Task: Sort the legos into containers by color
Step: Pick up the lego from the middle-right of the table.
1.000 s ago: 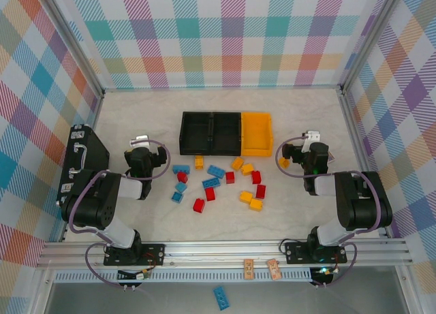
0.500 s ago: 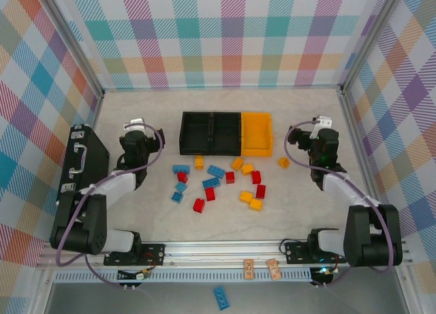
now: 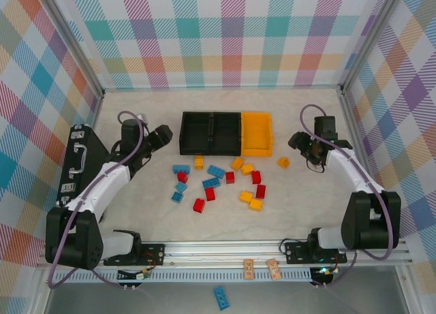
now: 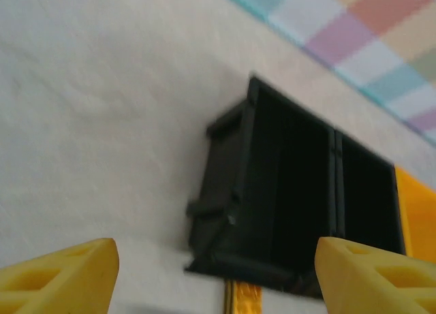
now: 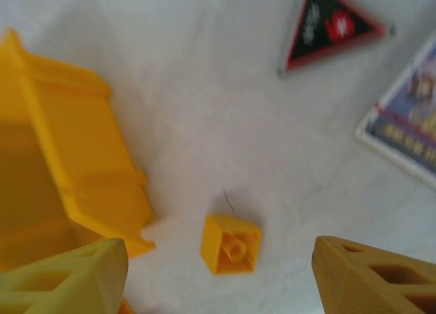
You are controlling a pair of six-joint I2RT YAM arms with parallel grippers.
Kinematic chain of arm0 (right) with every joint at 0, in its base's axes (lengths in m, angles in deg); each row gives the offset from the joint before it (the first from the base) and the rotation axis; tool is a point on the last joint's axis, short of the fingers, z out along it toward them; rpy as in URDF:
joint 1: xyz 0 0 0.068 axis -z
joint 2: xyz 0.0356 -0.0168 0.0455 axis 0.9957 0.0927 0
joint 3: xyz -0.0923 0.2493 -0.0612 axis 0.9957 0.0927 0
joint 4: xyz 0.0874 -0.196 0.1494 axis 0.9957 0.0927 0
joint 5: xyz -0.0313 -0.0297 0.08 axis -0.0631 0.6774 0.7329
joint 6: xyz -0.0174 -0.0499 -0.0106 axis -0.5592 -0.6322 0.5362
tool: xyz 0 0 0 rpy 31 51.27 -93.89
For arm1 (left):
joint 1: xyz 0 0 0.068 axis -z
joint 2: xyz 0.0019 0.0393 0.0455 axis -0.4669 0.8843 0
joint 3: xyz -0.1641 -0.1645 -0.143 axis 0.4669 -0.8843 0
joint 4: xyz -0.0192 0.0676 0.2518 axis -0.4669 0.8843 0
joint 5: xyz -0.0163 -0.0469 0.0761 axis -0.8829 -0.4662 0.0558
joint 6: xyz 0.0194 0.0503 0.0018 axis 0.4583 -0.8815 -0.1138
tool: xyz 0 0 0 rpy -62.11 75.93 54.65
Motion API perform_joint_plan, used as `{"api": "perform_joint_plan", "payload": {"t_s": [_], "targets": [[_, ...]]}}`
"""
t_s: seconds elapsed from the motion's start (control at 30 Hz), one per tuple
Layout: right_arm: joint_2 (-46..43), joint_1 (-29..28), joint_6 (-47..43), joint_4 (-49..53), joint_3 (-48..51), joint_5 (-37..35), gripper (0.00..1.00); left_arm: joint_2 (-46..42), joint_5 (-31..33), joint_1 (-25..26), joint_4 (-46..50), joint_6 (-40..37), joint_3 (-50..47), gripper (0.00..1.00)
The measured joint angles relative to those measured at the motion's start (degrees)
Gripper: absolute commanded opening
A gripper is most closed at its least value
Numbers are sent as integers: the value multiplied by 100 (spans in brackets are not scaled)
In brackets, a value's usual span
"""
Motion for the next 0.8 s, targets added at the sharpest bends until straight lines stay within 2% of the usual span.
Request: {"api": "perform_joint_plan", "payload": {"t_s": [0.17,0.33,0.4,0.57,0.73,0.8], "targets": [[369,-59,201,557,-48,181,75,2,-184,1075,586,11,0,72],[922,-232,363,649,-234,328,75,37,-90,2245,765,9,7,72],[1134,-363,398,647,-328,350,75,149,-59,2566,761,9,26,71],[1606,-529,544,647,-603,341,73,662,4,2940,767,9,122,70],[2000,-529,671,734,-848,199,70,793,142,3145,769,9,155,70],[2144,-529,691,756,-927,170,66,822,166,3198,765,11,210,70]]}}
